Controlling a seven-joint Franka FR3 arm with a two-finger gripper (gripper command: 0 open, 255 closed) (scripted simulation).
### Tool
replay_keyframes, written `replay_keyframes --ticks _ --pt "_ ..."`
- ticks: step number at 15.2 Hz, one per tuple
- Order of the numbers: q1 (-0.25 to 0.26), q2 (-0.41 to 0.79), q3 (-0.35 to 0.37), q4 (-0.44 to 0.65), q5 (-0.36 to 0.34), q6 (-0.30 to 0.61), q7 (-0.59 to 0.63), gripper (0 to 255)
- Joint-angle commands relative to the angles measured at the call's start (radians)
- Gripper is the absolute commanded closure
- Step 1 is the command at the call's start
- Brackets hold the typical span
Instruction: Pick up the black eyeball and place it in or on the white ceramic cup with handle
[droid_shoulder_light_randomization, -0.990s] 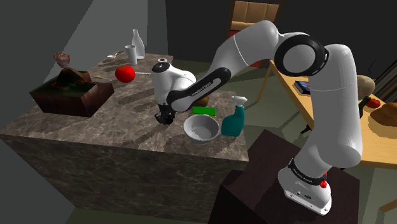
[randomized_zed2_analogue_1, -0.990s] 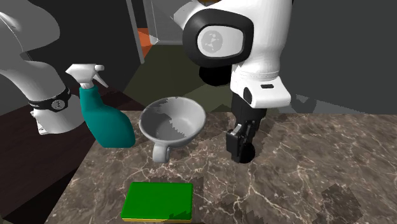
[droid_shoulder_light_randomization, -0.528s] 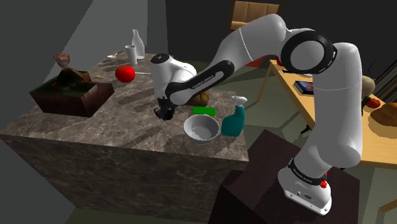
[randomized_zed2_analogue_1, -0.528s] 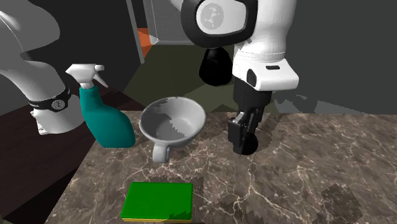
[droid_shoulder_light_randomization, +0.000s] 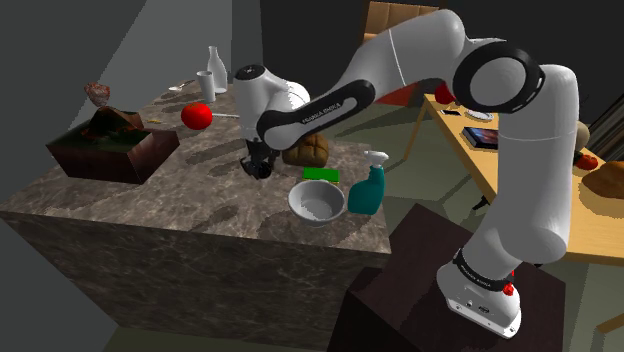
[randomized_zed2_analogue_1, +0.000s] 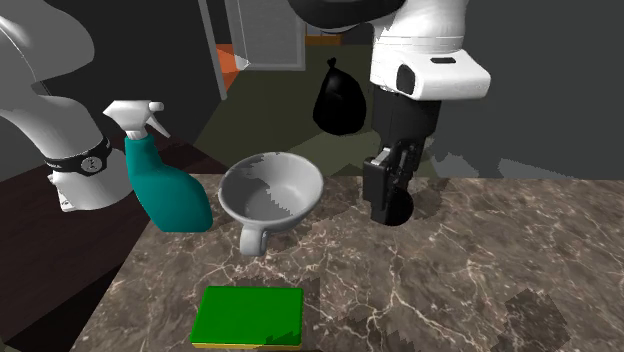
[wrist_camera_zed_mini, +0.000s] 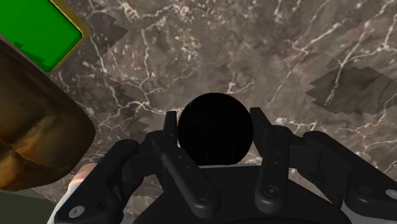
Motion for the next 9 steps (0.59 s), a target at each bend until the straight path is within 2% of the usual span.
replay_keyframes --ticks 1,9 --pt "-0.002 -0.011 0.003 0.009 0.007 -0.019 -0.008 255" --pt "-0.005 -0.051 0.013 0.059 0.031 -0.104 -0.037 255"
